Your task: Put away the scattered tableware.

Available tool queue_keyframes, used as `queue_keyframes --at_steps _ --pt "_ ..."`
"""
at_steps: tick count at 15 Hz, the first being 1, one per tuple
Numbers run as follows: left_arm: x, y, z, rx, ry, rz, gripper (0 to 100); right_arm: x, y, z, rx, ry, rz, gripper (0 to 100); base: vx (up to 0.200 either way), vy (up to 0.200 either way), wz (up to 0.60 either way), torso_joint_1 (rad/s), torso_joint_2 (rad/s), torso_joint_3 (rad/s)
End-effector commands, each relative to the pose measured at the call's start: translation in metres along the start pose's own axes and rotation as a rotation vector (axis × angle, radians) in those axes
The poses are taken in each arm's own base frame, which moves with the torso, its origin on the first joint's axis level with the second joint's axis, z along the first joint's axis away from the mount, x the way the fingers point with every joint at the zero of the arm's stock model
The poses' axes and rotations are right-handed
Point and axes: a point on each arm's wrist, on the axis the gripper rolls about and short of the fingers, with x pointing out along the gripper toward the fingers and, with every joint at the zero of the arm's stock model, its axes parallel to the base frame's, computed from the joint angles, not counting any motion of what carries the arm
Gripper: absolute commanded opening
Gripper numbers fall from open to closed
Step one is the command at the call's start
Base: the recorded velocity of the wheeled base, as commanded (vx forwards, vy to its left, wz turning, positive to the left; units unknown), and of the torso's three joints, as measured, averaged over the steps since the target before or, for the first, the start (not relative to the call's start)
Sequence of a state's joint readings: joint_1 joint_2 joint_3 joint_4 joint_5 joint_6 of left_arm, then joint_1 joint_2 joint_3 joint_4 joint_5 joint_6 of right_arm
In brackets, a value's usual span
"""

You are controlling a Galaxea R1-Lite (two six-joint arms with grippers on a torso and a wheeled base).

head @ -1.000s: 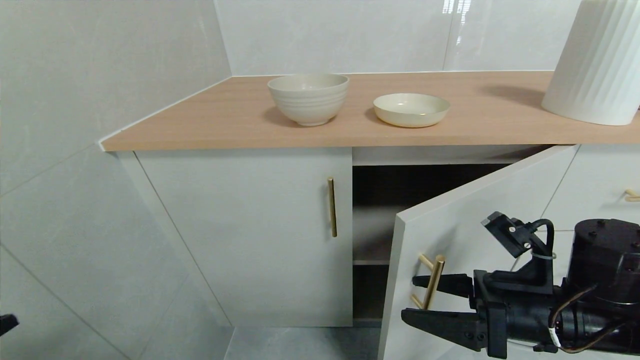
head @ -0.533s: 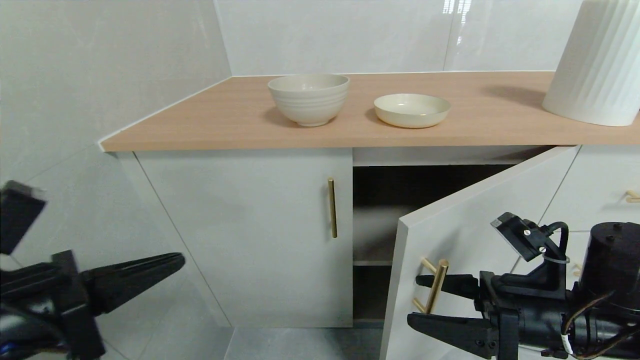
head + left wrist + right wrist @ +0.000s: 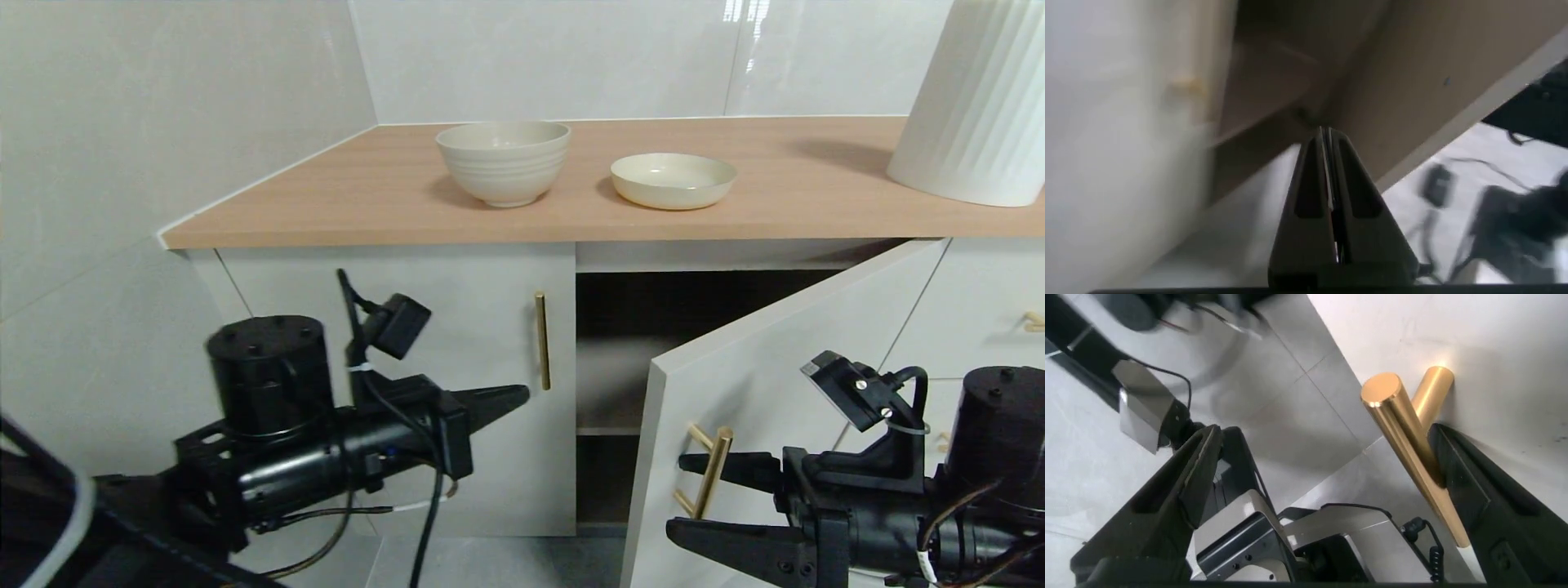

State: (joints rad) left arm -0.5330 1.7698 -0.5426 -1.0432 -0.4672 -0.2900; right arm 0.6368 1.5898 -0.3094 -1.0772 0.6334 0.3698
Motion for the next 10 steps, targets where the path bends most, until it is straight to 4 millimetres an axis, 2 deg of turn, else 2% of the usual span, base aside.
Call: queue_keyframes --at_steps 1,4,10 --pt "0.062 -0.003 -0.034 -0.045 0.094 -0.091 0 0.001 -0.002 -0.001 0.007 0.008 -0.005 100 0.0 0.0 0.0 0.0 0.0 0.0" --pt "0.08 -0.017 -0.025 -0.066 0.072 -0.152 0 0.0 -0.002 0.0 0.005 0.001 -0.012 100 0.0 0.0 0.0 0.0 0.0 0.0" --pt "0.092 -0.035 -0.015 -0.048 0.07 -0.227 0 -0.009 -0.012 0.004 0.016 -0.03 -0.067 100 0.0 0.0 0.0 0.0 0.0 0.0"
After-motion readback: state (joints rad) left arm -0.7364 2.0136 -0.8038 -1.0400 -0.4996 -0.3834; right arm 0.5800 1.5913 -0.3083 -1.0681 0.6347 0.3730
